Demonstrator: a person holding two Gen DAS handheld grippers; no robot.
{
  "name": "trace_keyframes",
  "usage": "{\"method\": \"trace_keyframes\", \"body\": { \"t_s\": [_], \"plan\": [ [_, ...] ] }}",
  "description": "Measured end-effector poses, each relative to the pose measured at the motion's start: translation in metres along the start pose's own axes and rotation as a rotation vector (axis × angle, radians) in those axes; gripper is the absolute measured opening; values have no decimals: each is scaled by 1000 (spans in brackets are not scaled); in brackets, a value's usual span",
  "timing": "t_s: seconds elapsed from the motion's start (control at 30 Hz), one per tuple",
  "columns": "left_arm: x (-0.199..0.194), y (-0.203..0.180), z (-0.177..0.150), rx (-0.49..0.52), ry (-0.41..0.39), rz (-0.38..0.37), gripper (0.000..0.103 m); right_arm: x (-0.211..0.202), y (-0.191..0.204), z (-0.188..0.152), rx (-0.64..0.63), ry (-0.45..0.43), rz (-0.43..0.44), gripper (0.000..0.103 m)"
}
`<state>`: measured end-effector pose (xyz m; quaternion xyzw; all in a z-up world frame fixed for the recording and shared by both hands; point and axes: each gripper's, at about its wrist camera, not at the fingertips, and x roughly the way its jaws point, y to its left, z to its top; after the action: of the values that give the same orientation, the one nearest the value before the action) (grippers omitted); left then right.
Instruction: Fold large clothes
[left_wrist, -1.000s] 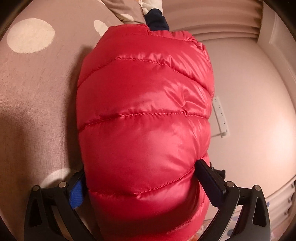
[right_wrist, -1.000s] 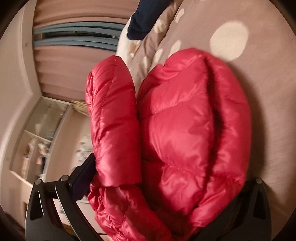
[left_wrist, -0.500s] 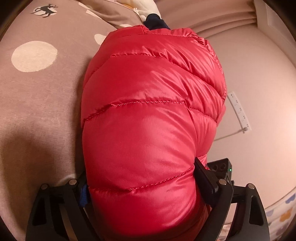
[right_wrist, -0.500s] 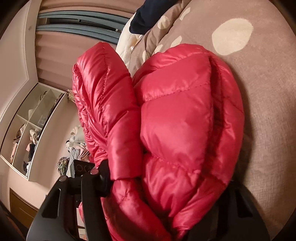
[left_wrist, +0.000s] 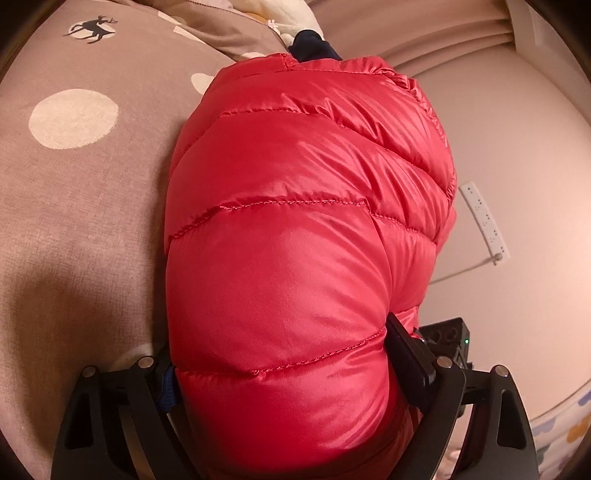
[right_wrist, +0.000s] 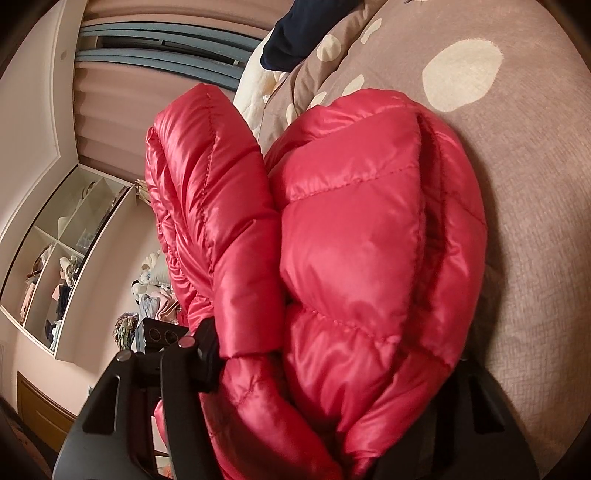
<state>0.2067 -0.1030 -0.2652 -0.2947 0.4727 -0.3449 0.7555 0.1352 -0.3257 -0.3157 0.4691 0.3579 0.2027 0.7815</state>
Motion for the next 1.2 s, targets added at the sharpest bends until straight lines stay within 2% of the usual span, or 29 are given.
{"method": "trace_keyframes", "body": {
  "t_s": [0.03, 0.33, 0.57, 0.67, 0.83, 0.97, 1.1, 1.2],
  "plan": [
    [-11, 8, 3, 4, 1, 1, 91, 0, 0, 0, -3, -2, 2, 55],
    [-21, 13, 2, 20, -4, 16, 91, -4, -3, -5, 12, -18, 22, 58],
    [-48, -25, -2, 139, -42, 90, 87, -14, -1, -12, 75, 10, 158, 59],
    [-69, -39, -8, 164, -82, 101, 87, -21, 11, -15, 68, 14, 213, 58],
    [-106, -74, -14, 181, -187, 124, 87, -39, 68, -10, -68, -1, 249, 58],
    [-140, -118, -21, 253, -289, 176, 87, -50, 110, -1, -167, 3, 306, 58],
    [-170, -163, -34, 351, -373, 245, 87, -63, 132, 2, -206, -8, 384, 58],
    [-184, -188, -46, 398, -422, 266, 87, -74, 144, 2, -219, -24, 439, 58]
  ]
}}
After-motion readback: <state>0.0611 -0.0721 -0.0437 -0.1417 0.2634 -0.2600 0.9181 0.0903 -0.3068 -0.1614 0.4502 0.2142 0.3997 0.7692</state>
